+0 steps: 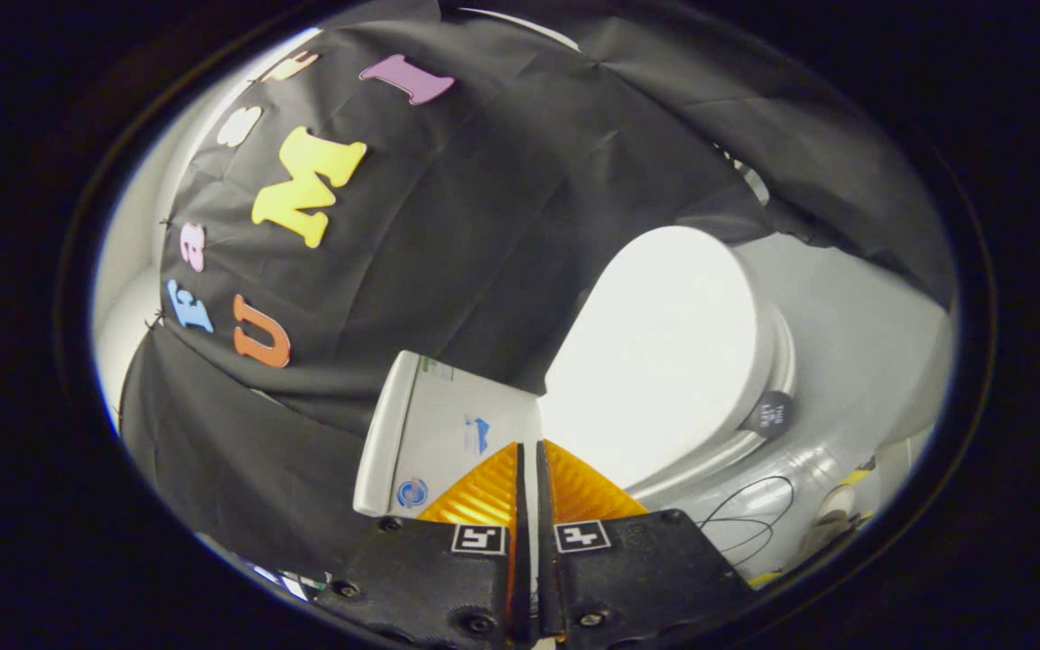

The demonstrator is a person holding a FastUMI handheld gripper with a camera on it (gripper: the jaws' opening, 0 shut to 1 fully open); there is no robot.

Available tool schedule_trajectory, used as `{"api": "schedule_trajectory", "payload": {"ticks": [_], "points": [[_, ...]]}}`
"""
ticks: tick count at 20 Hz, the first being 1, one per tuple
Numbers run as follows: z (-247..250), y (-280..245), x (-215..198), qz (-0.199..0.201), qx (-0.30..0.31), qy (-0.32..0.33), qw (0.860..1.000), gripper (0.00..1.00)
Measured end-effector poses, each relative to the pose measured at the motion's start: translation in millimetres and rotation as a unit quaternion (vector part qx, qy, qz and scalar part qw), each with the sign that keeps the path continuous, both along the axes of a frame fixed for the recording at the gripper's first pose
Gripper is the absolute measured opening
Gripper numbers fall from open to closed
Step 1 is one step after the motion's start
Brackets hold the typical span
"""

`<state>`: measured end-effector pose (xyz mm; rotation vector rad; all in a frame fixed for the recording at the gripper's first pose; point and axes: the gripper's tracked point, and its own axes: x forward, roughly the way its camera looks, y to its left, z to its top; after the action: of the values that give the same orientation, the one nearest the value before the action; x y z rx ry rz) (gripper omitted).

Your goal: Open the toilet lid.

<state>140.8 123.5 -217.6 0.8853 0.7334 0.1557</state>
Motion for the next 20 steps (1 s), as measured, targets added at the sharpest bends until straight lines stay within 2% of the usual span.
{"api": "schedule_trajectory", "payload": {"ticks": [4,8,10,12,15,20], "points": [[-8,-50,-4,-0.033,-0.060,-0.001,0.998,0.07],[-52,-71,-24,-0.033,-0.099,0.049,0.993,0.07],[-75,-73,-29,-0.031,-0.098,0.074,0.992,0.18],[-101,-83,-37,-0.033,-0.111,0.097,0.989,0.41],[-140,-93,-46,-0.023,-0.119,0.128,0.984,0.70],[-190,-109,-32,-0.043,-0.062,0.150,0.986,0.72]]}}
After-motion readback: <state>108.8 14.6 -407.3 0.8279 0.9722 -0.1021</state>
